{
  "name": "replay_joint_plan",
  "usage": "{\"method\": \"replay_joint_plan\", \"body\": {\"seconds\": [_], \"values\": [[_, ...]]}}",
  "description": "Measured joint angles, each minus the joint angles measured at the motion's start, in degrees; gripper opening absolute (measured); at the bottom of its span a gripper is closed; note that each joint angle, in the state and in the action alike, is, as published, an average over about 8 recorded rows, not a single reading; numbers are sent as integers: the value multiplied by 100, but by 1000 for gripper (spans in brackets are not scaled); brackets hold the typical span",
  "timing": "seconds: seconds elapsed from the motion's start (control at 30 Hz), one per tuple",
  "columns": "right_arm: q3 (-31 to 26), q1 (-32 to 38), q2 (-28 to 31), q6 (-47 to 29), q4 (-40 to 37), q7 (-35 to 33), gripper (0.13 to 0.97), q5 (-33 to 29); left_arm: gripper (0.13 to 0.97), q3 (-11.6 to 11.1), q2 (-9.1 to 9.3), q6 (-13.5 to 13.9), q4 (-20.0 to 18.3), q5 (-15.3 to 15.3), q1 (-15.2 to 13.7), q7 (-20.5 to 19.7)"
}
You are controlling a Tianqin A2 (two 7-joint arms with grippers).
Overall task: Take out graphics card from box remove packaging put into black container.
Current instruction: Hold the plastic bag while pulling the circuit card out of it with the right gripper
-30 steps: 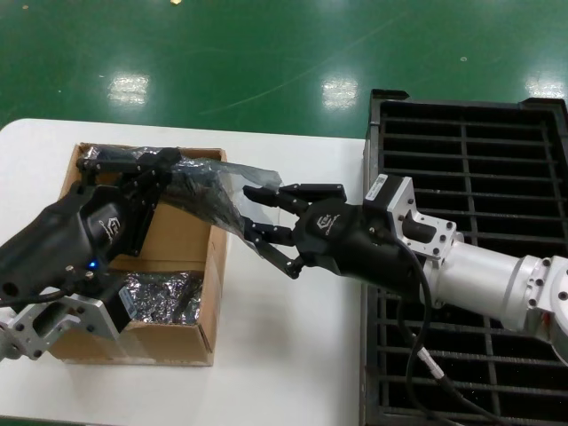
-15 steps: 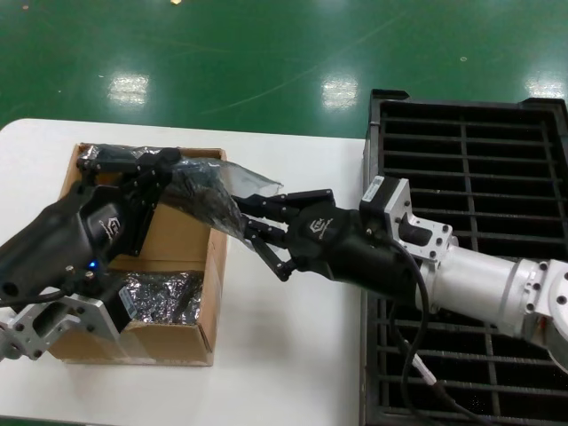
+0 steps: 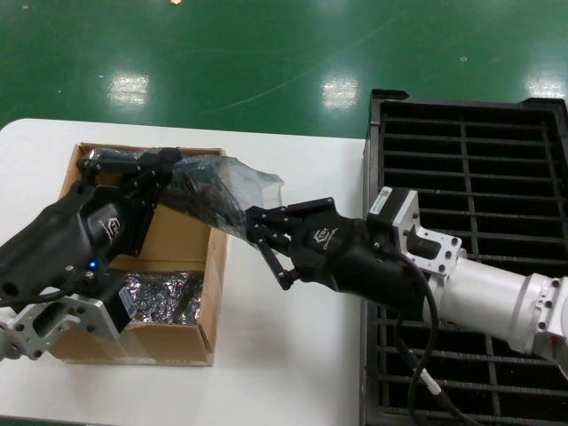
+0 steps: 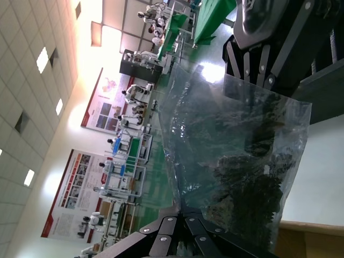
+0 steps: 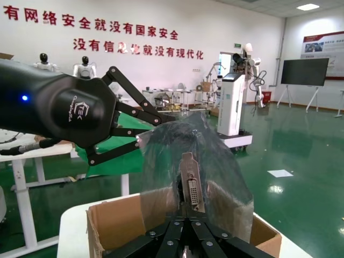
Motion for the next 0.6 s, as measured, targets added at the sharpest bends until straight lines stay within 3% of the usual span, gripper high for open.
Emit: {"method": "replay_joint_plan", "body": {"seconds": [0.47,0.6], "values": [[7,-12,-8,130,-36,139,157,-85,139,0,0,0,0,0,0,0],[7,6,-40,156,-85,137,201,-95,139,0,0,0,0,0,0,0]]}}
